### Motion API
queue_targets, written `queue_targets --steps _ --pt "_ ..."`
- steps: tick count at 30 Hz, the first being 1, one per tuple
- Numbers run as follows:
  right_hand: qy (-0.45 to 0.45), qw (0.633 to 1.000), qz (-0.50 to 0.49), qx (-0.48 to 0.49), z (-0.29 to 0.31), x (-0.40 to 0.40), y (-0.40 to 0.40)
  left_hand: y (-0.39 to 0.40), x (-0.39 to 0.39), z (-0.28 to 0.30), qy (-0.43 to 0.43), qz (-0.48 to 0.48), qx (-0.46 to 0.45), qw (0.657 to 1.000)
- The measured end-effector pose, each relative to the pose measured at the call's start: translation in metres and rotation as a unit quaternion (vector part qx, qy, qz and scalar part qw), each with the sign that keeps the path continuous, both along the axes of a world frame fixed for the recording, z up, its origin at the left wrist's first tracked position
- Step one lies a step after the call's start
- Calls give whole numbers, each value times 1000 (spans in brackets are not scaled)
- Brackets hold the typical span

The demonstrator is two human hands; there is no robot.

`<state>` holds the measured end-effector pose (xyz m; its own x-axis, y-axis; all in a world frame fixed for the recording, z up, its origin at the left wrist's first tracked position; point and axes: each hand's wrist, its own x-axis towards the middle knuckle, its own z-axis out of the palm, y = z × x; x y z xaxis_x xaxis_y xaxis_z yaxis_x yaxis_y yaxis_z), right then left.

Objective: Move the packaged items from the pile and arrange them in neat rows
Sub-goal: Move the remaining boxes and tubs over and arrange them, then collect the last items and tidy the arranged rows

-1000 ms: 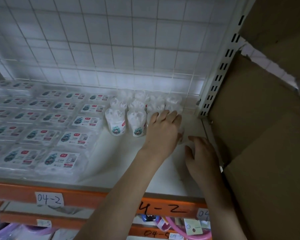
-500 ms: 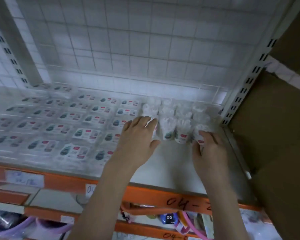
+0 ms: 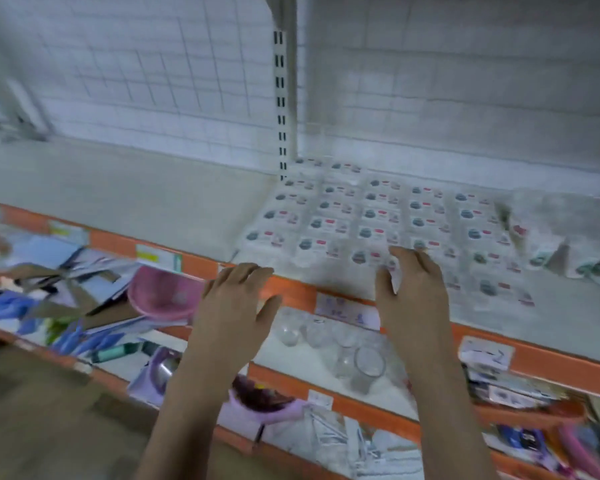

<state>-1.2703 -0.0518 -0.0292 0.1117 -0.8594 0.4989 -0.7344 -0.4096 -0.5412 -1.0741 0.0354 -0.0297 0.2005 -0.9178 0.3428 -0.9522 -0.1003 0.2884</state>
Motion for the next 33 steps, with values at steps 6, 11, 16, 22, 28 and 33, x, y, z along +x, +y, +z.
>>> queue_targets --steps 6,11,16,22,28,33 --pt "23 988 149 -8 -12 181 48 95 145 -15 64 145 -19 987" --pt "37 958 285 -7 -28 325 80 170 253 -38 84 317 -25 944" --pt "42 924 379 18 -38 469 106 217 369 -48 57 420 -26 905" --pt "4 904 426 23 -21 649 113 232 530 -9 4 461 -55 886" --pt "25 898 439 25 -14 762 111 244 636 -21 37 492 -55 868" --pt "44 917 395 25 -21 837 98 221 725 -35 52 464 -39 883"
